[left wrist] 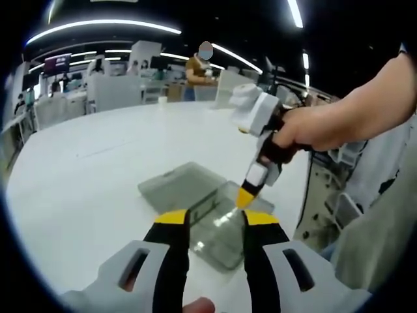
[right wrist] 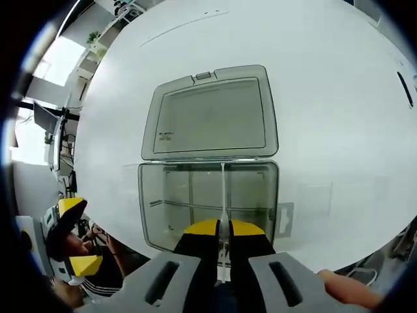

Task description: Insert the divider into the dual guide fixture by aligning both edges with the guide slots and pushing it downward to the bottom, including one-sided entry, uneven engagement, binding, and posture correction.

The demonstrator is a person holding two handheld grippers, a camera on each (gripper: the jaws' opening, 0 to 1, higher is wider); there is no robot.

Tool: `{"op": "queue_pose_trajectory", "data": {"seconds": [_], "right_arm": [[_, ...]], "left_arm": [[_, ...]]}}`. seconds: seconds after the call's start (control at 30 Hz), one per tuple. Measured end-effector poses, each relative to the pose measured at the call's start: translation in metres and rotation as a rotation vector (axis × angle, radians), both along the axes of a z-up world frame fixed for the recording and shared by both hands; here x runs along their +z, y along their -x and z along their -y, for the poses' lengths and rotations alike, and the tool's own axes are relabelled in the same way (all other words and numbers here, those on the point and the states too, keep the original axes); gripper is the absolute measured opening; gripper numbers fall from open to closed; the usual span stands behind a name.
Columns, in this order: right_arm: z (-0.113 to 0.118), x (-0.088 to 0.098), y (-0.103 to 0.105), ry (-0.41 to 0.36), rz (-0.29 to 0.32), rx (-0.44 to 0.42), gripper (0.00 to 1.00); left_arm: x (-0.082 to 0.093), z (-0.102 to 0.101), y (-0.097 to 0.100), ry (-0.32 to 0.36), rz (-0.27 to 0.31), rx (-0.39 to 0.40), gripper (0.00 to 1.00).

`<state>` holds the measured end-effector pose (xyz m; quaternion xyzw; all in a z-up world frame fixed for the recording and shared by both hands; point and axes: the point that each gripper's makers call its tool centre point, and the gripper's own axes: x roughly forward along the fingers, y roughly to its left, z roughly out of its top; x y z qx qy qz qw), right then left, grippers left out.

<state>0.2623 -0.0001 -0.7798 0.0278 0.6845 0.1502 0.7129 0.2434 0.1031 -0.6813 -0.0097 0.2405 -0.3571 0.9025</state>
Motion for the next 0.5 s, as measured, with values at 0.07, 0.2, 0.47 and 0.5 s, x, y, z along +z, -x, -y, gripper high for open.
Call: {"op": "queue_pose_trajectory", "data": {"seconds": [0.07, 0.2, 0.47, 0.5], "right_arm": [[0.0003, 0.0005, 0.0007, 0.007, 0.0, 0.009, 0.0], [0.0002, 0.0002, 0.001, 0.017, 0.002, 0.022, 0.0], [-0.0021, -0.0013, 0.0005, 0.051, 0.007, 0.067, 0.0], [-0.0023, -0.0006, 0.0014, 0.053, 0.007, 0.07, 0.0]], "left_arm": [[-0.0003, 0.0001, 0.0002, -0.001, 0.0, -0.002, 0.29], [-0.0006, -0.0005, 0.0004, 0.0, -0.002, -0.001, 0.3], [-0.0011, -0.0021, 0.0012, 0.002, -0.006, 0.002, 0.31], [-0.001, -0.0024, 0.0012, 0.002, -0.006, 0.003, 0.31]]}}
